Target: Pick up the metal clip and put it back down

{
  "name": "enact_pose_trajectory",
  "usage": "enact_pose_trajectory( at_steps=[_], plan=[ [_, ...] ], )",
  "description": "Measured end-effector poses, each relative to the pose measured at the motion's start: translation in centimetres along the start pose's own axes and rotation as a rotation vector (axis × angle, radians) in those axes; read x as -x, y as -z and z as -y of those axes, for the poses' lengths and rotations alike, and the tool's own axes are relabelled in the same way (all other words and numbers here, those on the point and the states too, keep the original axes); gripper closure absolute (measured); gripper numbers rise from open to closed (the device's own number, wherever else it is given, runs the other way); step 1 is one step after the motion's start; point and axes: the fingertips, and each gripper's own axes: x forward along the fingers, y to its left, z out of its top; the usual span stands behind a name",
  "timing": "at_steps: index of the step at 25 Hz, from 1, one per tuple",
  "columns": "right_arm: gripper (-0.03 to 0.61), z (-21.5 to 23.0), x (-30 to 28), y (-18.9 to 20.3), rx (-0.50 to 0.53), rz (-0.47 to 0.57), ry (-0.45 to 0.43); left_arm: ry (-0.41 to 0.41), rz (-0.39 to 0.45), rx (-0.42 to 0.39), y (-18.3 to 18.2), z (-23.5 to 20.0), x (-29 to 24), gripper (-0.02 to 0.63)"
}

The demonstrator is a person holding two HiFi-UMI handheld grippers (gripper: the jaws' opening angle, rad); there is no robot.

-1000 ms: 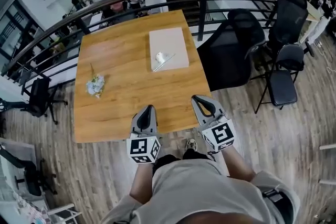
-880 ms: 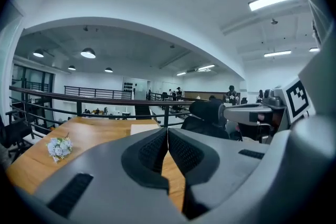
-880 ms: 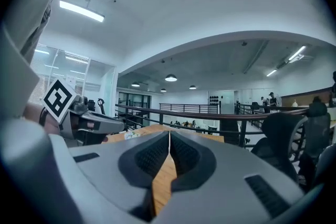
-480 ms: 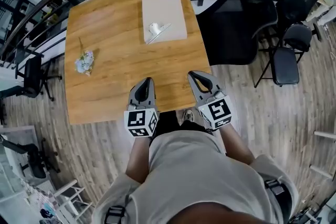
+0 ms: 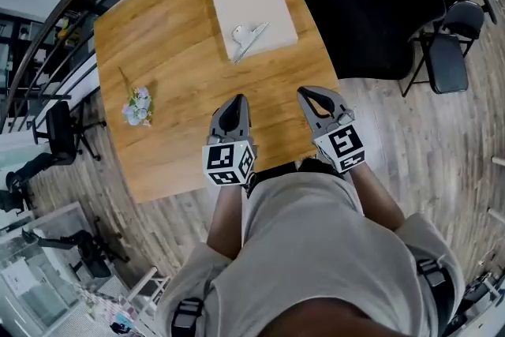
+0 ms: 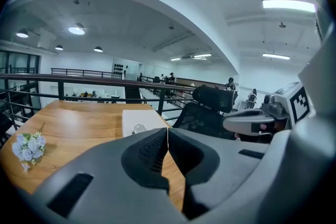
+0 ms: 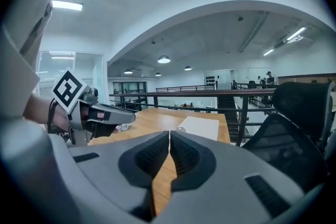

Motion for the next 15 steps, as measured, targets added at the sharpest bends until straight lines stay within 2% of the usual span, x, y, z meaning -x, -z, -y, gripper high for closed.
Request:
enact_pose_trajectory(
  at_steps=[5, 15],
  plan=[
    [0.551, 0.3, -3.8, 0.7, -0.068, -0.047, -0.010, 0.064, -0.056, 0.020, 0.3, -2.2, -3.4, 0.589],
    [0.551, 1.6, -9.3, 4.1, -0.123, -0.157, 0.048, 0.151, -0.117, 0.068, 2.7, -6.6, -9.4, 0.589]
  ],
)
